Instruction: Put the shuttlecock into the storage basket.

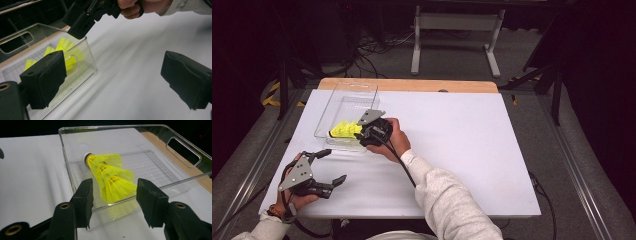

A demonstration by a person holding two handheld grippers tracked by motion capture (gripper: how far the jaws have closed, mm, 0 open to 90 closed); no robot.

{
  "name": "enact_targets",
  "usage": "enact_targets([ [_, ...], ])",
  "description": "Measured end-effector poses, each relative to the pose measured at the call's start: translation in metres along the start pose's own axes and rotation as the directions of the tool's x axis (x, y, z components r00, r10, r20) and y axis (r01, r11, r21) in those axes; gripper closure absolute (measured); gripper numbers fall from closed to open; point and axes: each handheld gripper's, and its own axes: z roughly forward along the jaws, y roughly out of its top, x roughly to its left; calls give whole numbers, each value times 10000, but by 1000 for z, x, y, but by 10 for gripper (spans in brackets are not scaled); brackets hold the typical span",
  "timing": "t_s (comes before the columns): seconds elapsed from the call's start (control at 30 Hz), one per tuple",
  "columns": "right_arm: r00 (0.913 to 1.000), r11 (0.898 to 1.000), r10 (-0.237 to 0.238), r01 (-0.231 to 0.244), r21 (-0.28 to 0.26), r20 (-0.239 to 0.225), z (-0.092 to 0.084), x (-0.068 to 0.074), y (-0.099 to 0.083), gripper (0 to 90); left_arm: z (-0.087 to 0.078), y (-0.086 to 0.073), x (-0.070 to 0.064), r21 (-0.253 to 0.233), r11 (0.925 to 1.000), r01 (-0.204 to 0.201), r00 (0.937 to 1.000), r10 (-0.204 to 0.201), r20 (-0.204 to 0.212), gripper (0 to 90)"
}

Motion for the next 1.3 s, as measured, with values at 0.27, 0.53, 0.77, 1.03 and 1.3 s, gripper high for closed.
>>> enact_targets([
  [0.27, 10000, 9999, -36, 37, -122, 47, -4, 0, -3, 478, 0, 0, 0, 38, 10000, -40, 10000, 40, -10, 72],
  [0.53, 9999, 9992, -161, 163, -377, 57, -11, 0, -8, 453, 1, 0, 0, 48, 10000, -35, 10000, 35, -19, 71],
  [0.77, 9995, 9985, -291, 297, -466, 136, -17, 0, -12, 425, -1, 0, 1, 9, 10000, -17, 9999, 17, -113, 72],
  [1.03, 9990, 9977, -342, 357, -574, 277, -24, -2, -18, 406, 0, 0, 1, 61, 10000, -39, 9999, 39, -94, 72],
  [1.3, 9989, 9972, -345, 365, -648, 320, -29, -4, -21, 385, 1, 0, 0, 88, 10000, -7, 10000, 8, -56, 72],
])
